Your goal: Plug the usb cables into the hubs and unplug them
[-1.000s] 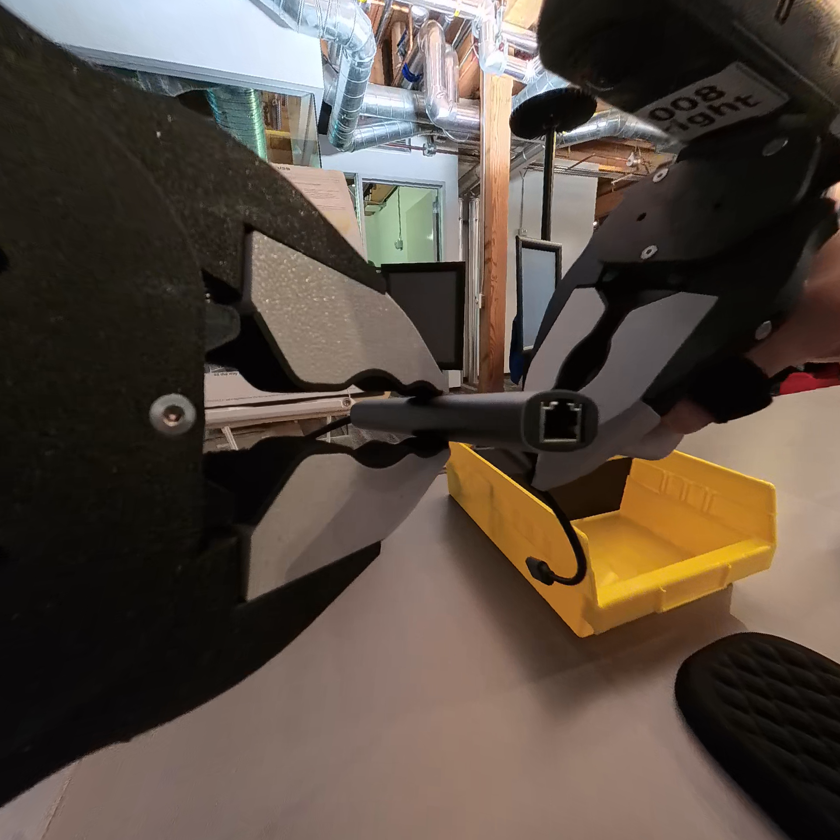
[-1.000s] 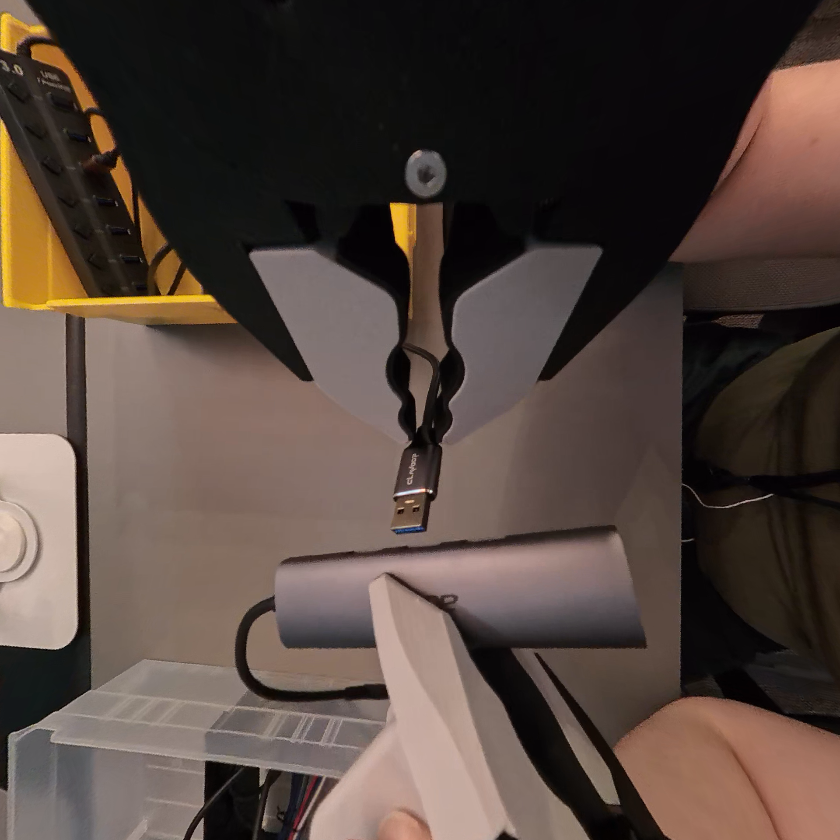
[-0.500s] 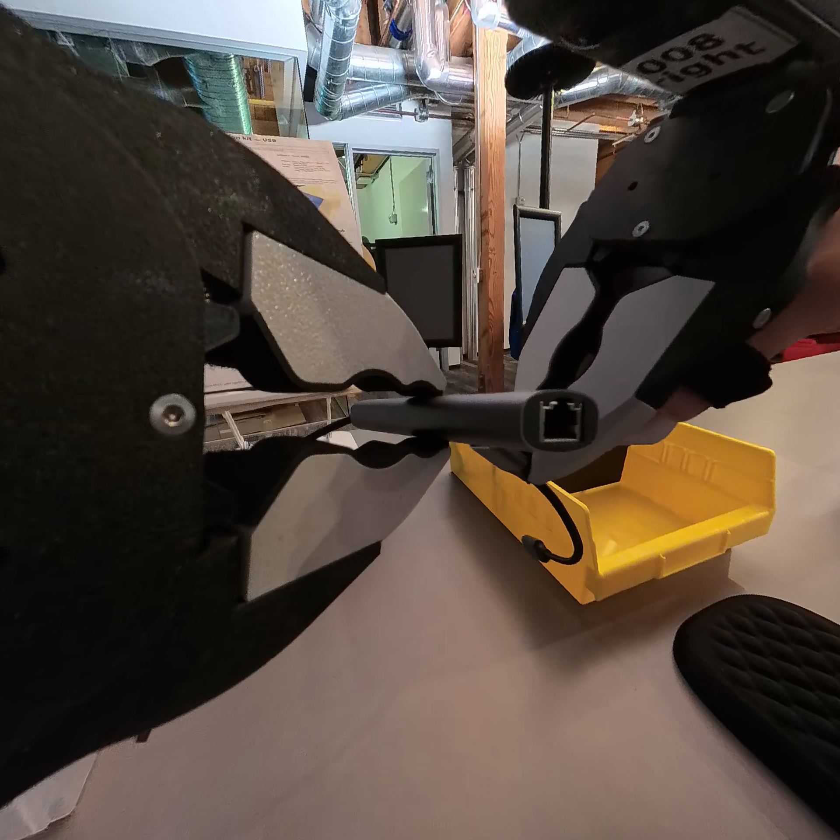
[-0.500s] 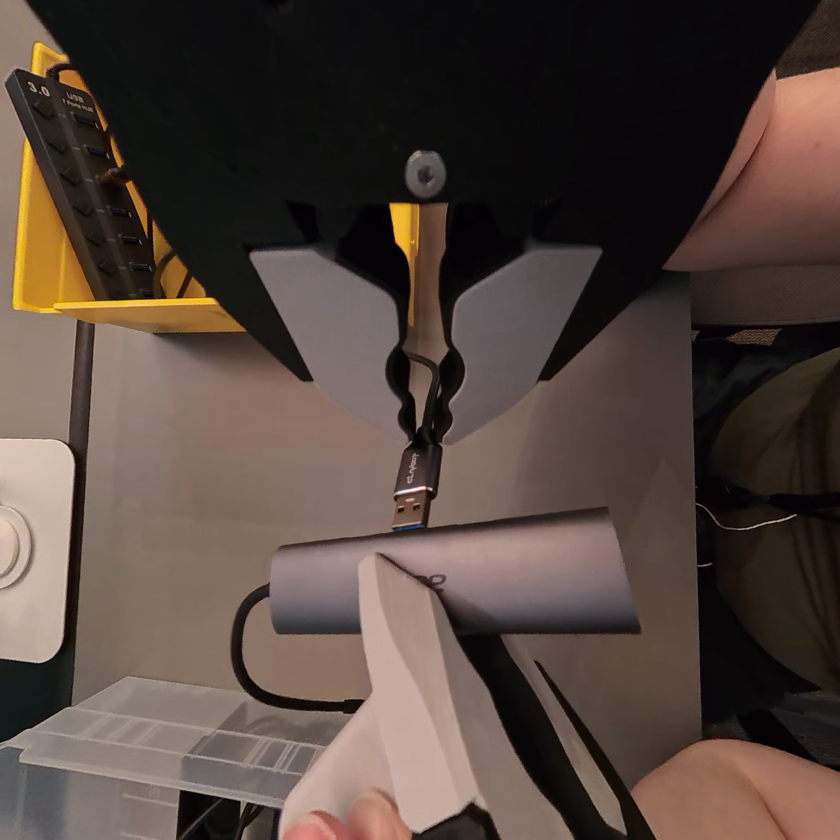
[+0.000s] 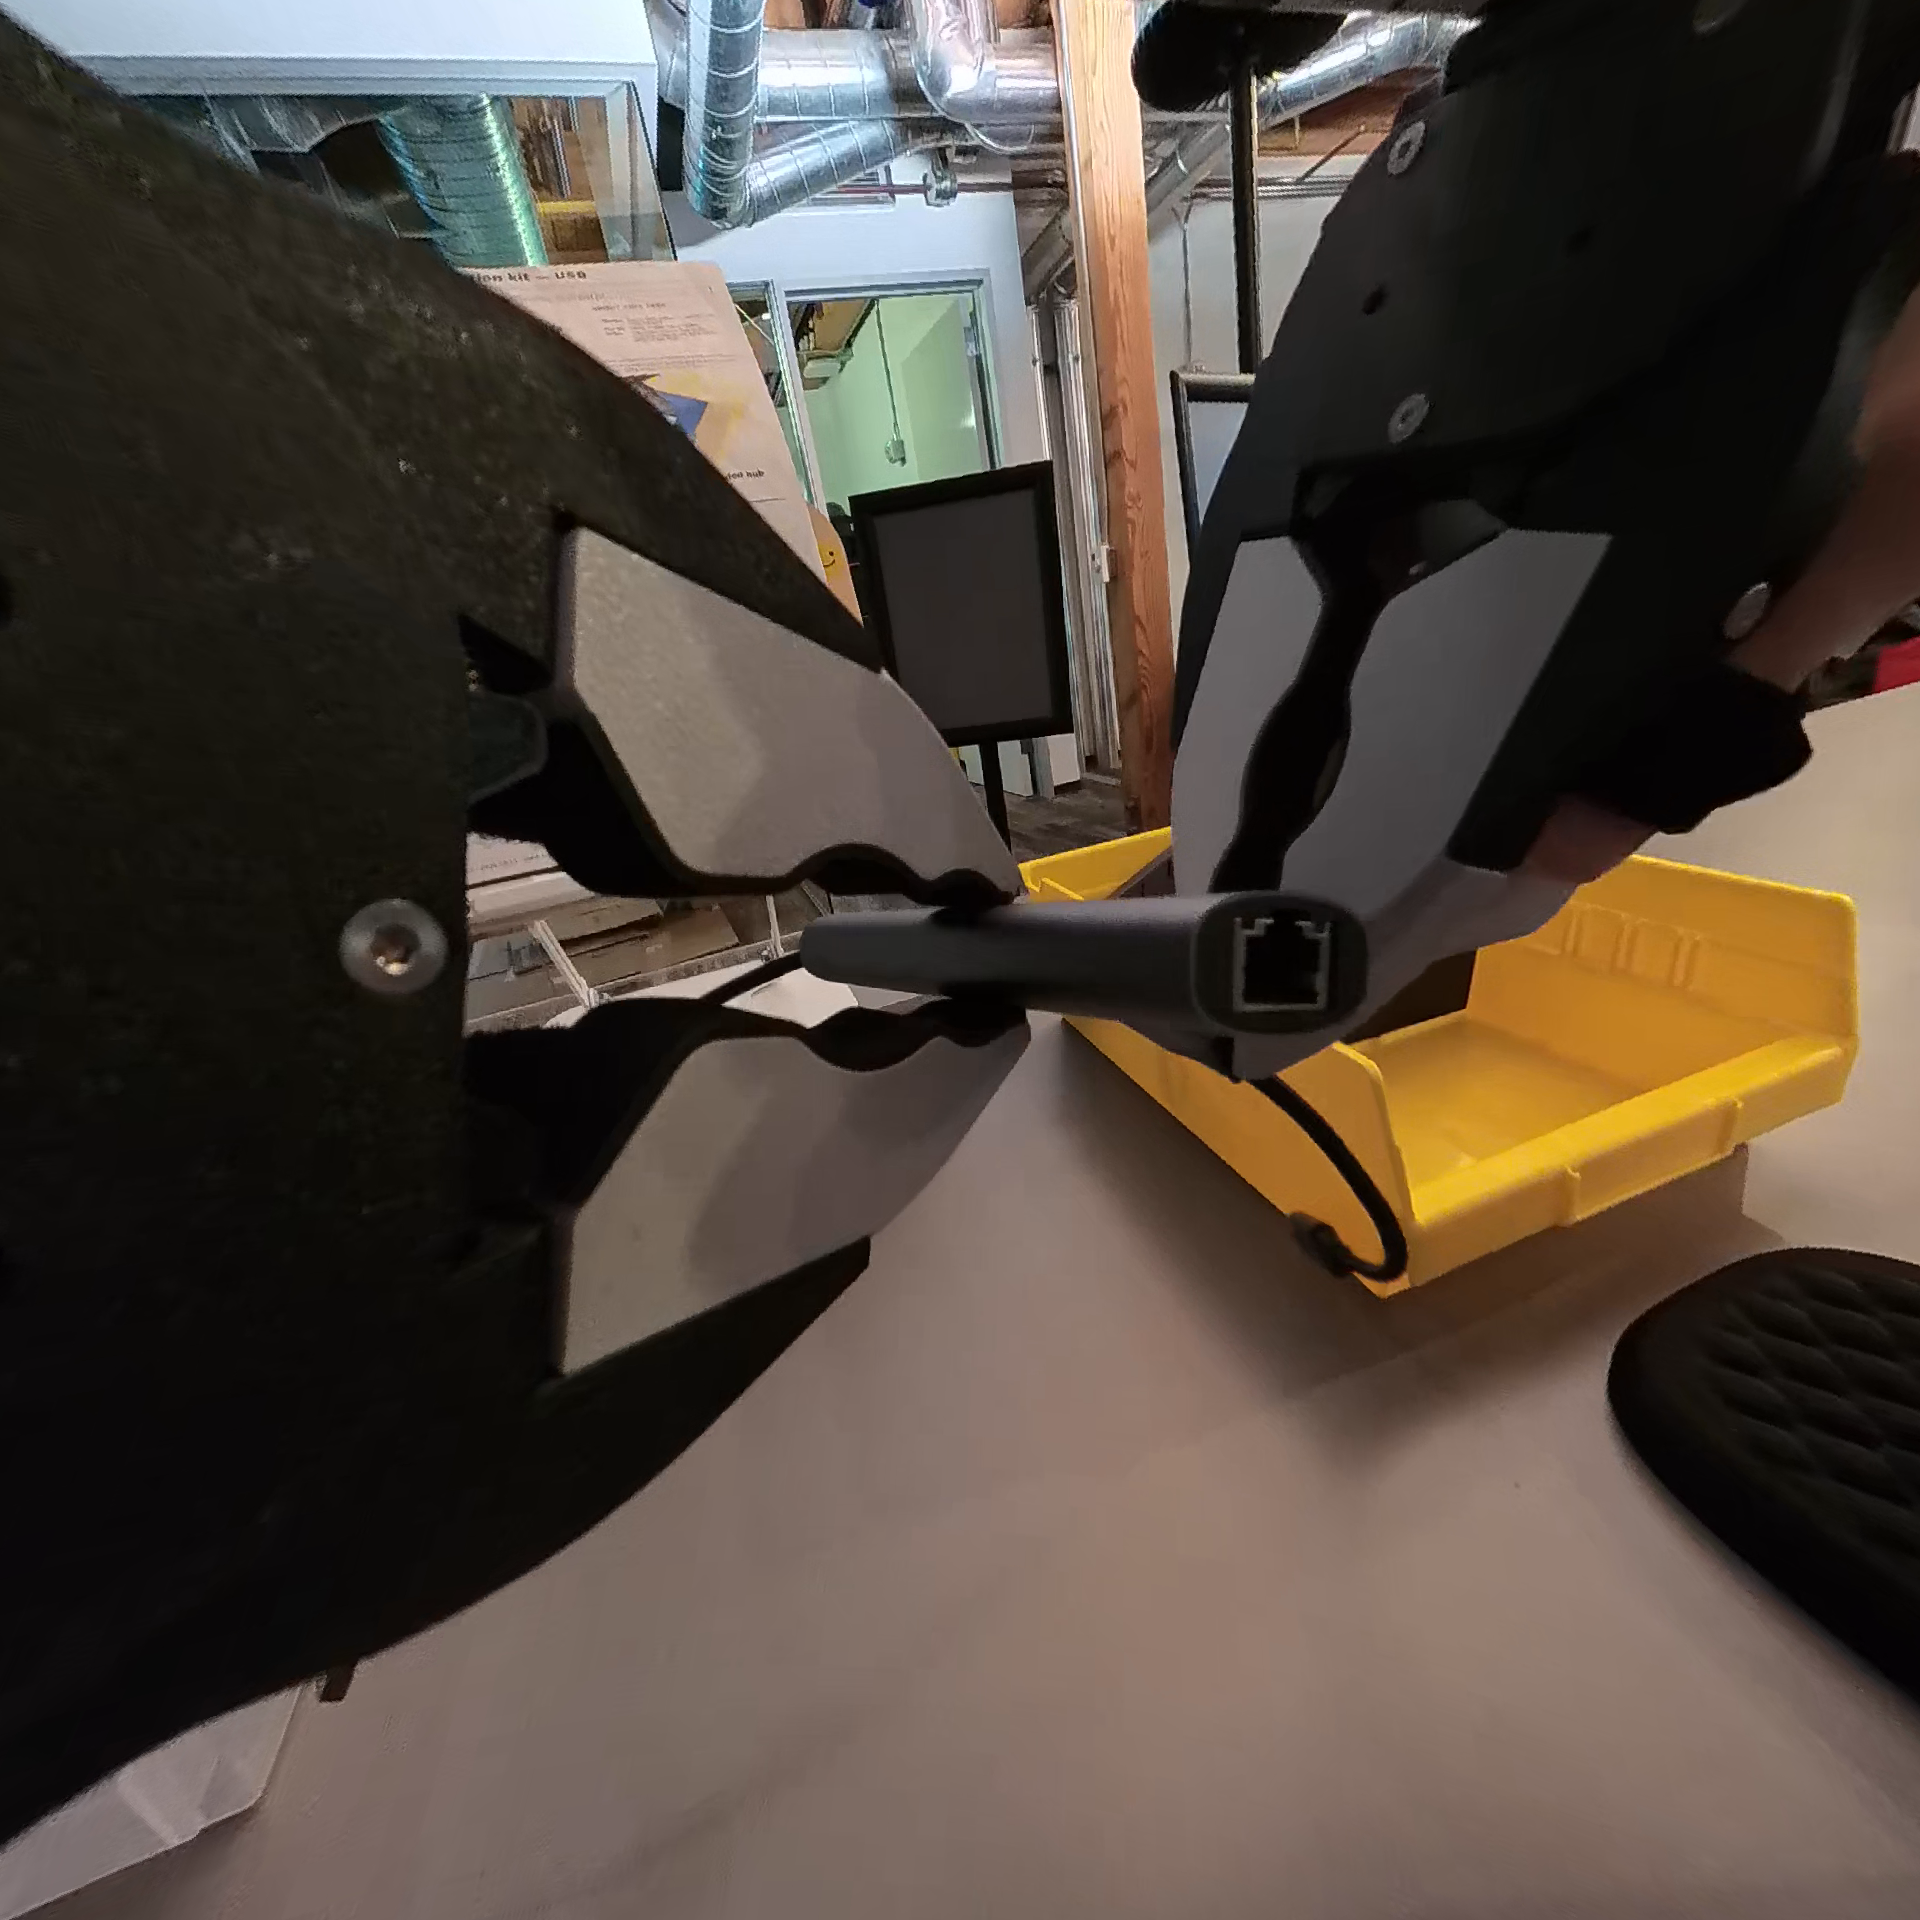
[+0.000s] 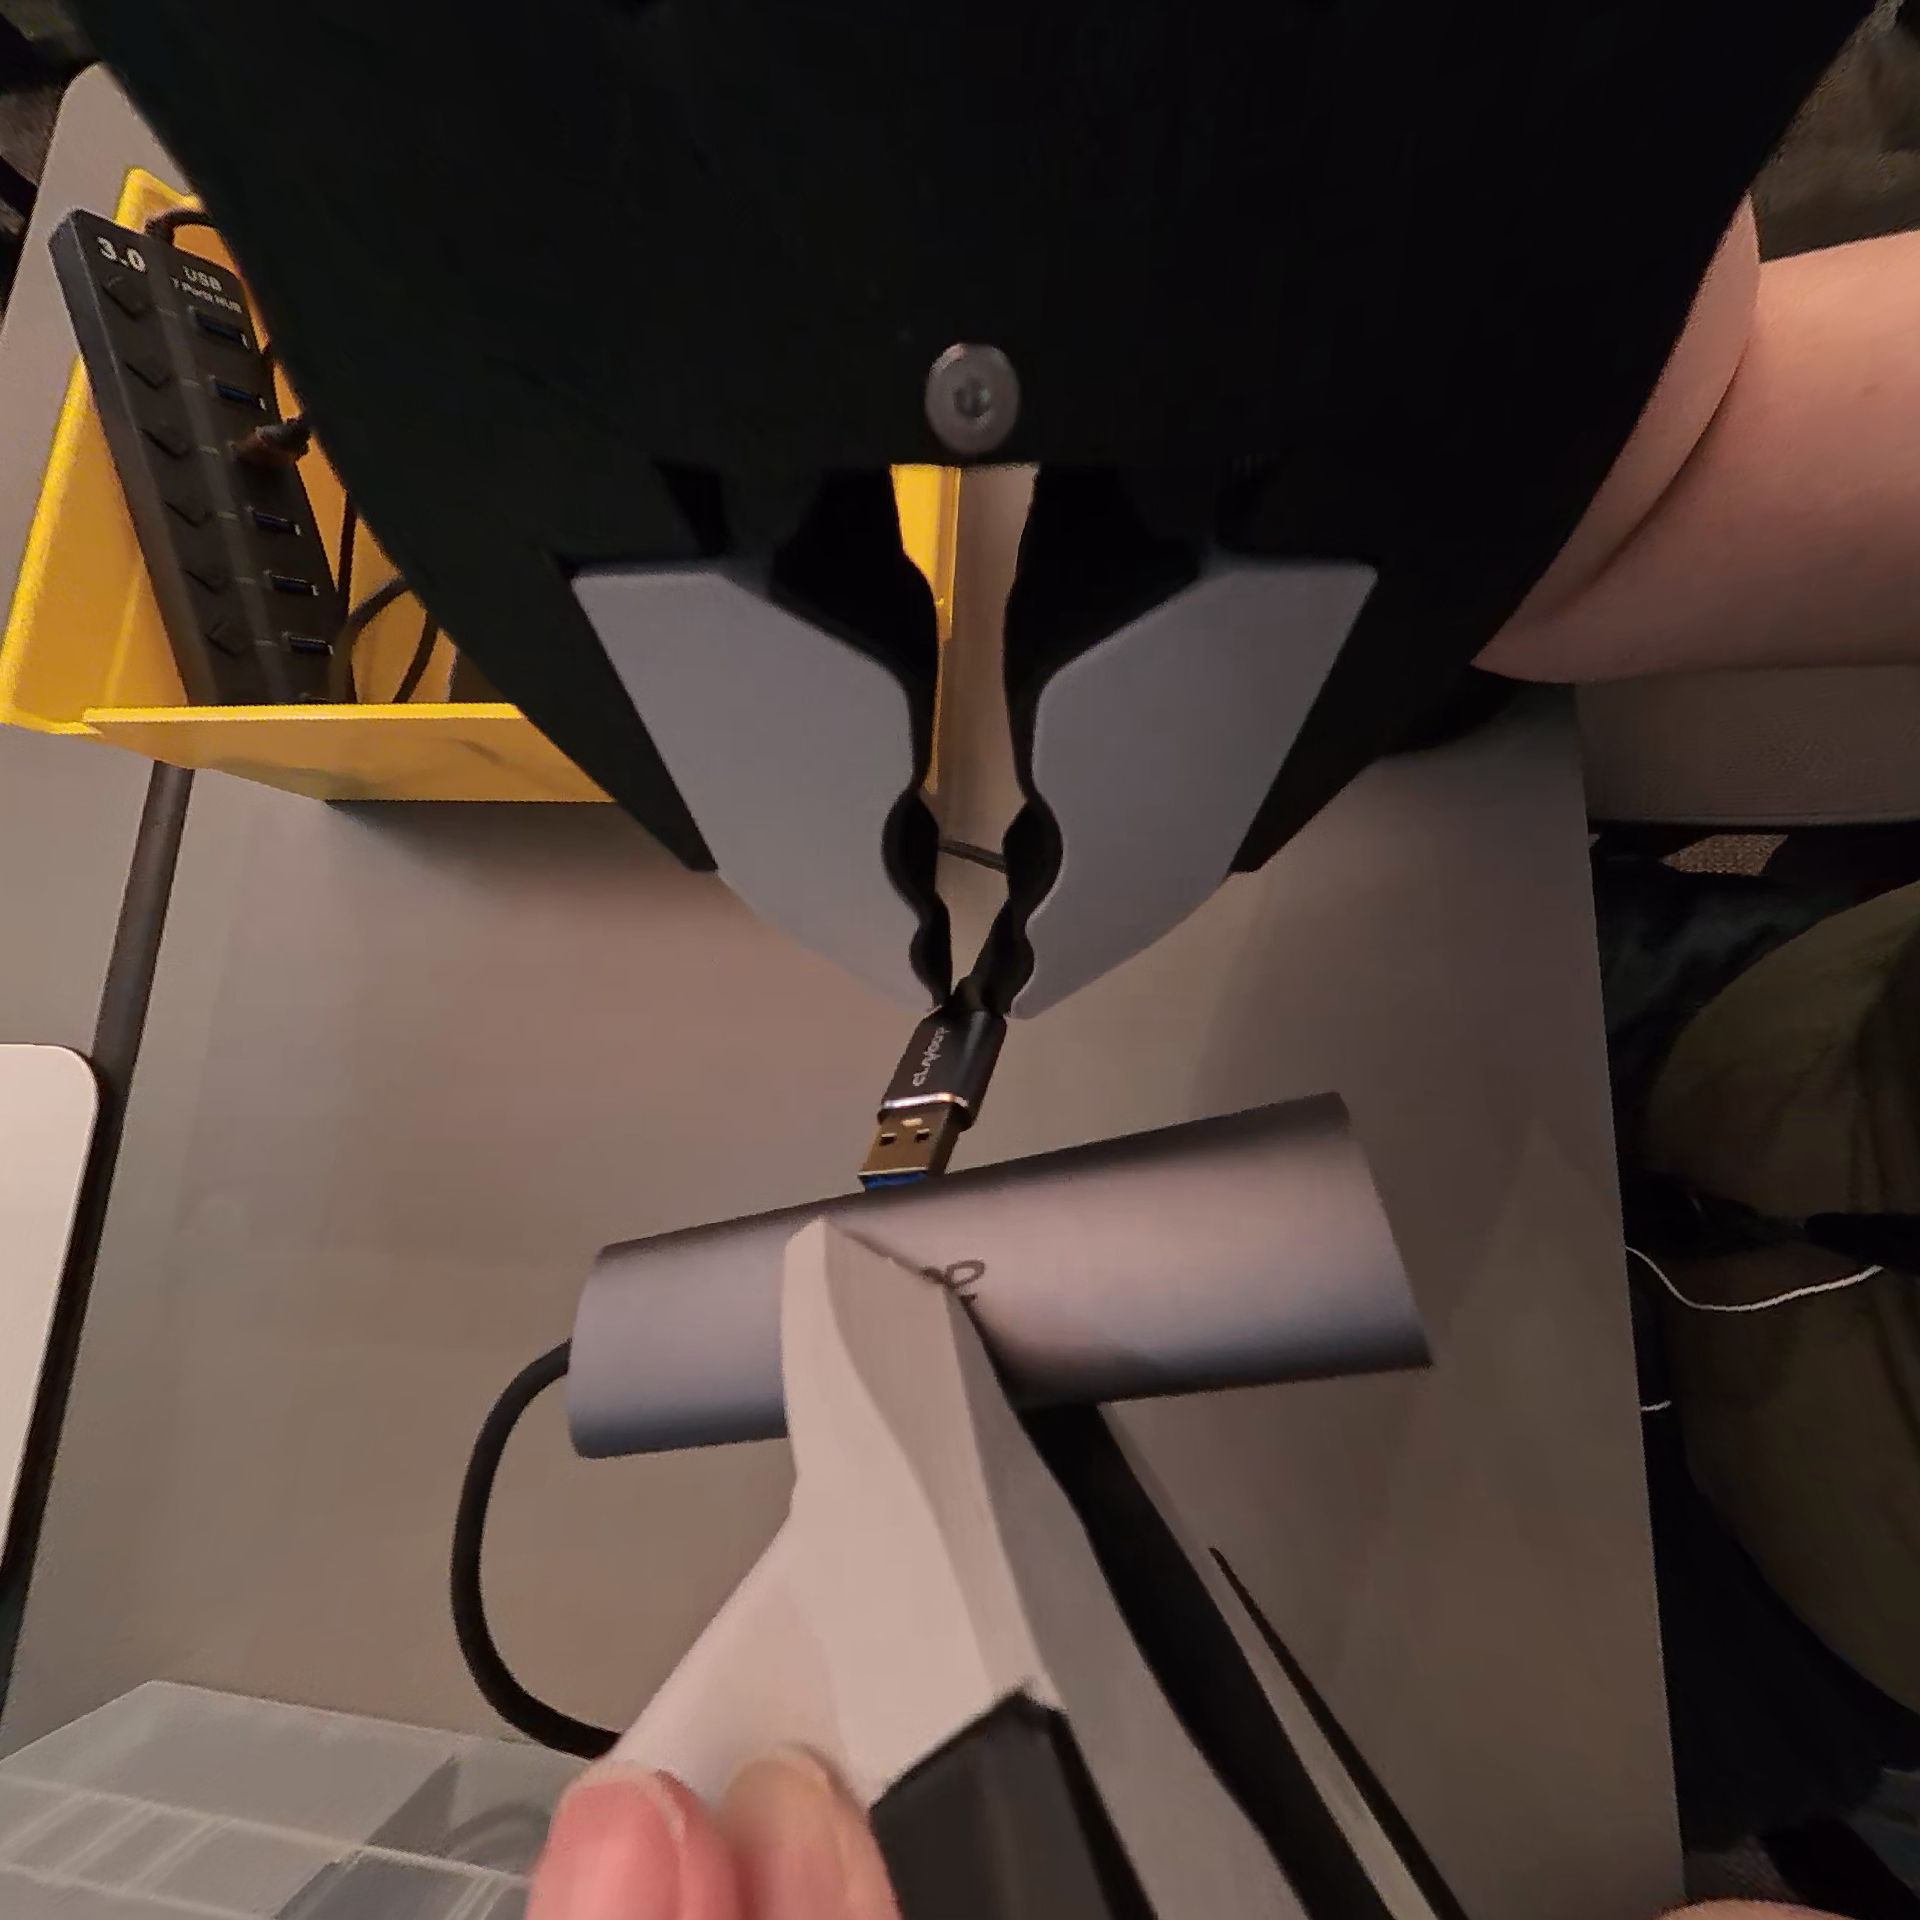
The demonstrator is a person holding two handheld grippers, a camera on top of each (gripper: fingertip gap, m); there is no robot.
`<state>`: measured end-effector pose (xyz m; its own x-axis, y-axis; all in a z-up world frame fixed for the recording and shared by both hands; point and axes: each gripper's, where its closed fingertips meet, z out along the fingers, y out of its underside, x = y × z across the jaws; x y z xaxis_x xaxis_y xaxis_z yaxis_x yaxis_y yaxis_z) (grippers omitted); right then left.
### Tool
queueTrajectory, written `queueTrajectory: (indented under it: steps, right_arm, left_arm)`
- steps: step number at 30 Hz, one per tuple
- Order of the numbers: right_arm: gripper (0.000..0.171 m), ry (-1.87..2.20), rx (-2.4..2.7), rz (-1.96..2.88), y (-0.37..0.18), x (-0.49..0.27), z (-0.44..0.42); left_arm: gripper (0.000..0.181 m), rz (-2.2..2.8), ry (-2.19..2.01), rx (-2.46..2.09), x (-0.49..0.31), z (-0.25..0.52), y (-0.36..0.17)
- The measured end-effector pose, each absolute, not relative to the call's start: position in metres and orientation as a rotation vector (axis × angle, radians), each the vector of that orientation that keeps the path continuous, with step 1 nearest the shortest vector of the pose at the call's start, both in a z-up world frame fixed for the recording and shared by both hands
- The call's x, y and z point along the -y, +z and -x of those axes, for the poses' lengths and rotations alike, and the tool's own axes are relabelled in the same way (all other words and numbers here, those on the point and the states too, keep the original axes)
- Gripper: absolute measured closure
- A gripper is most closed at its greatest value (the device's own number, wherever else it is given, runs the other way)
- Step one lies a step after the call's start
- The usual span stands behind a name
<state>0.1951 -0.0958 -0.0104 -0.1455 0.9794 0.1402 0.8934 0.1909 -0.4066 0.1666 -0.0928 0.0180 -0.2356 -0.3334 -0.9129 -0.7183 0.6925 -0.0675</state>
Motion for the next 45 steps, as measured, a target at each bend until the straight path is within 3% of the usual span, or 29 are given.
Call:
queueTrajectory:
  steps: [45]
  right_arm:
    - [0.164,0.289,2.193,1.700,-0.013,0.107,-0.204]
  left_arm:
    - [0.164,0.867,0.378,-1.916,0.103,-0.171,0.004]
